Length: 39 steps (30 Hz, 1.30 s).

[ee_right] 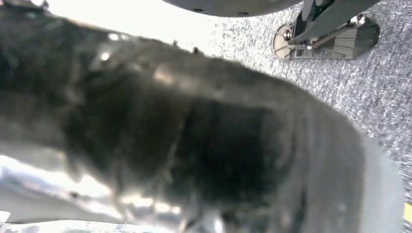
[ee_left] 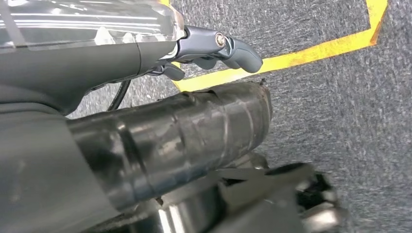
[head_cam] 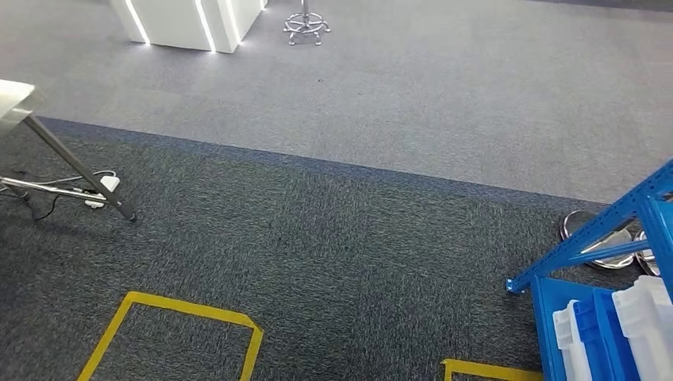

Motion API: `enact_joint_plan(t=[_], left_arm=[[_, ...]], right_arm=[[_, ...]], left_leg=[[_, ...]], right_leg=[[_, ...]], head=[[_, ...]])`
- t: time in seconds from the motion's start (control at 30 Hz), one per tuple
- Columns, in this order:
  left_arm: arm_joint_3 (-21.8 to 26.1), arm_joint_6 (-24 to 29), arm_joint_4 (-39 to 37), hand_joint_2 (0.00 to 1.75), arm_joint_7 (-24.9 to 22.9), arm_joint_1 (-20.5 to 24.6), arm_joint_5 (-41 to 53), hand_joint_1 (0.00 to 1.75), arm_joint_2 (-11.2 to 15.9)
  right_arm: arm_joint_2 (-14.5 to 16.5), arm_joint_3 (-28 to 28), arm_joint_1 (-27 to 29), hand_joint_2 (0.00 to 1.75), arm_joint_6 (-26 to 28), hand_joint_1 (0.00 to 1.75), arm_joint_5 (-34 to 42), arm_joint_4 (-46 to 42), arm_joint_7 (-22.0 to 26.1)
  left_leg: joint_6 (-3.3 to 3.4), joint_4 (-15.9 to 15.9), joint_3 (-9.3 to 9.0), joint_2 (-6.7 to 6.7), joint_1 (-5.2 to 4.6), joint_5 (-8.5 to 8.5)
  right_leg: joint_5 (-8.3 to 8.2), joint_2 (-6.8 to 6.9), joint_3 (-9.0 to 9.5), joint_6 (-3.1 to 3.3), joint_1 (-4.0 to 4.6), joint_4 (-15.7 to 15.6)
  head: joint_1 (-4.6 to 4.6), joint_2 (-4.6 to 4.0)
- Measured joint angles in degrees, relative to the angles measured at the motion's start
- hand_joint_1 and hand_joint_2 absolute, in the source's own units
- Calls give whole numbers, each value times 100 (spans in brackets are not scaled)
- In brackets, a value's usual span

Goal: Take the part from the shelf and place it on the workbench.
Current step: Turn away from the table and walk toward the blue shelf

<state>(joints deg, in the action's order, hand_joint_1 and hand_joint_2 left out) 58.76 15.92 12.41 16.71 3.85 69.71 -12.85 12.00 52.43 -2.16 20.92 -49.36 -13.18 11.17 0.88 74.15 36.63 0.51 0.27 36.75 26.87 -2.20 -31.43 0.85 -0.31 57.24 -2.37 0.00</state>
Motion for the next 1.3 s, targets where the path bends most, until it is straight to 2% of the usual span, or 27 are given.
enact_joint_plan(t=[0.03,0.07,0.13,0.2,0.27,0.33,0.4,0.47,0.5,0.53,0.57,0.63,0.7,0.77,0.8,0.87,0.9,0.93,0.97,1.0,1.03,1.07,1.1,1.17,1.2,1.23,1.3], left_arm=[[1,-1,0,0,-7,-6,0,0,2],[1,-1,0,0,-12,-9,0,0,3],[2,-2,0,0,-21,-12,1,0,5],[2,-3,0,0,-27,-4,2,0,4],[2,-3,0,0,-29,14,3,0,3],[3,-4,0,0,-32,20,2,0,5],[4,-8,0,0,-34,12,3,0,7],[4,-11,0,0,-34,-7,3,0,7],[4,-12,0,0,-34,-13,3,0,7],[4,-13,0,0,-33,-12,3,0,7],[4,-13,0,0,-32,-6,5,0,7],[4,-14,0,0,-26,3,7,0,3],[4,-14,0,0,-14,12,8,0,-1],[4,-14,0,0,3,35,8,0,-4],[4,-14,0,0,11,44,8,0,-5],[4,-14,0,0,21,47,8,0,-5],[4,-14,0,0,20,41,8,0,-5],[4,-14,0,0,16,35,10,0,-5],[4,-14,0,0,9,26,13,0,-5],[4,-13,0,0,-2,17,17,0,-4],[4,-11,0,0,-11,10,20,0,-4],[4,-10,0,0,-19,8,22,0,-3],[4,-9,0,0,-23,8,24,0,-3],[4,-7,0,0,-26,10,26,0,-3],[3,-7,0,0,-26,15,29,0,-4],[3,-6,0,0,-26,22,35,0,-4],[3,-5,0,0,-25,39,49,0,-5]], right_arm=[[0,-1,4,0,-1,0,-4,0,-10],[1,-1,6,0,-2,0,-9,0,-21],[1,-2,-1,0,-4,0,-17,0,-33],[1,-2,-3,0,-5,0,-21,0,-36],[1,-2,17,0,-4,0,-21,0,-37],[0,-2,32,0,-4,0,-21,0,-38],[0,-3,24,0,-8,0,-24,0,-38],[1,-4,16,0,-17,0,-34,0,-38],[1,-4,18,0,-25,0,-39,0,-38],[1,-4,23,0,-32,0,-45,0,-39],[-1,-4,26,0,-40,0,-48,0,-40],[-3,-5,18,0,-60,0,-59,0,-42],[-5,-8,-3,0,-80,0,-81,0,-44],[-7,-13,-2,0,-95,0,-111,0,-44],[-5,-19,2,0,-99,0,-124,0,-44],[-5,-35,-5,0,-103,0,-140,0,-47],[-5,-43,-13,0,-107,0,-148,0,-49],[-7,-50,-20,0,-114,0,-157,0,-51],[-7,-58,-22,0,-126,0,-170,0,-53],[-7,-71,-20,0,-142,0,-186,0,-53],[-6,-85,-17,0,-161,0,-202,0,-53],[-5,-99,-16,0,-175,0,-215,0,-53],[-5,-113,-16,0,-186,0,-222,0,-54],[-4,-132,-25,0,-197,0,-234,2,-67],[-4,-141,-26,0,-201,0,-248,3,-77],[-4,-148,-22,0,-206,0,-267,6,-86],[-5,-161,-3,0,-218,0,-298,12,-98]], left_leg=[[-4,-182,-63,-14,9,-179],[-6,-555,-214,-73,25,-424],[4,-1271,-503,-307,52,-733],[45,-1498,-582,-417,48,-767],[127,-1529,-590,-302,39,-806],[218,-1592,-601,-169,46,-857],[267,-1625,-588,-22,37,-882],[277,-1622,-570,149,18,-877],[279,-1619,-568,234,12,-871],[277,-1618,-571,308,9,-864],[270,-1617,-581,373,7,-855],[237,-1612,-614,485,-7,-826],[181,-1609,-645,596,-28,-798],[125,-1625,-680,719,-43,-780],[94,-1597,-690,686,-38,-742],[37,-1255,-567,407,-15,-498],[18,-909,-417,206,8,-305],[5,-509,-230,84,20,-118],[-6,-168,-64,27,26,-2],[-12,6,31,7,30,3],[-14,-42,29,-2,33,-112],[-10,-315,-75,-30,40,-326],[-5,-715,-233,-121,52,-564],[4,-1350,-474,-363,74,-830],[16,-1475,-519,-436,74,-855],[33,-1494,-525,-435,62,-841],[103,-1523,-539,-317,57,-876]], right_leg=[[3,-86,1,-6,-4,16],[11,-171,1,-19,-11,39],[34,-320,-33,-69,-9,107],[35,-428,-85,-141,-10,144],[15,-514,-121,-215,-33,141],[147,-327,-224,-269,-31,323],[509,13,-519,-308,-19,935],[792,146,-848,-342,-32,1627],[785,169,-895,-348,-39,1744],[672,192,-823,-347,-43,1630],[485,243,-642,-334,-42,1309],[165,531,-199,-264,7,494],[74,711,-11,-189,69,98],[62,592,-17,-135,75,58],[42,522,-3,-103,55,25],[-8,376,27,-34,8,-37],[-19,305,25,-15,0,-46],[-23,228,18,-4,-2,-40],[-22,143,14,-1,-1,-33],[-19,54,15,0,-1,-23],[-15,-38,18,-4,-2,-8],[-7,-128,22,-15,-6,9],[6,-210,19,-33,-11,34],[38,-347,-20,-91,-6,108],[44,-401,-50,-123,-6,133],[41,-455,-76,-158,-11,142],[35,-510,-106,-220,-33,144]], head=[[1,0],[0,0],[-1,0],[-3,0],[-3,0],[-12,0],[-25,0],[-27,0],[-28,0],[-28,0],[-28,0],[-27,0],[-27,0],[-26,0],[-26,0],[-14,0],[-9,0],[-4,0],[-5,0],[-5,0],[-5,0],[-5,0],[-6,0],[-9,0],[-11,0],[-12,0],[-13,0]])
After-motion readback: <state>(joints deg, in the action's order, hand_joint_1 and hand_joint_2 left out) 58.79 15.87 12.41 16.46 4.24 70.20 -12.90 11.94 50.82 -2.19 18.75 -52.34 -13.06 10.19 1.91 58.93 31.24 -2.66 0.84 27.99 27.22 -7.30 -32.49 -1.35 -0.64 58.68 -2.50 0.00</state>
